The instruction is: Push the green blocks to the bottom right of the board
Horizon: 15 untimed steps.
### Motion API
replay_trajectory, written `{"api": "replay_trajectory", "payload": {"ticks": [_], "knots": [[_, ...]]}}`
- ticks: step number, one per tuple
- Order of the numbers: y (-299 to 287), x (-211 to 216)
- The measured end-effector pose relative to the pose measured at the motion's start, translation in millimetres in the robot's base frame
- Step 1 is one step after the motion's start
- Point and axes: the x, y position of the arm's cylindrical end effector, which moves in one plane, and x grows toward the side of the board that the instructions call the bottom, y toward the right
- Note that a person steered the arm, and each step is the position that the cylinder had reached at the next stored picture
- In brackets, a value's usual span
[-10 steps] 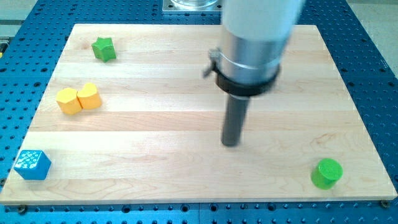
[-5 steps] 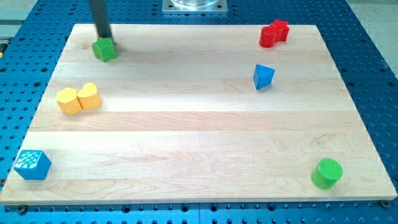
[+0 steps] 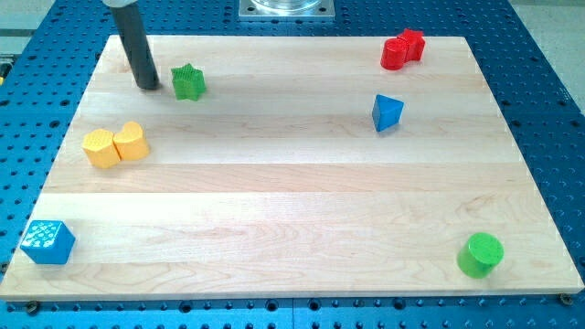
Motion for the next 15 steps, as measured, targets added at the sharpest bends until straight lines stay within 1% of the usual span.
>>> {"api": "replay_trajectory", "payload": {"ticks": [1,2,3,4,5,6,7,8,9,10,11,12,13,14,15], "knots": [[-2.9,-15.2],[-4.7,-16.9],[26.8,-3.6],[97.4,26.0],[156.1,89.0],[152.2,77.8],[202.1,91.9],[233.0,175.8],[259.1,197.4],[224.9,170.5],[181.9,178.5],[208.7,233.0],[274.4,257.2],[280.1,257.1],[250.8,253.4]]}}
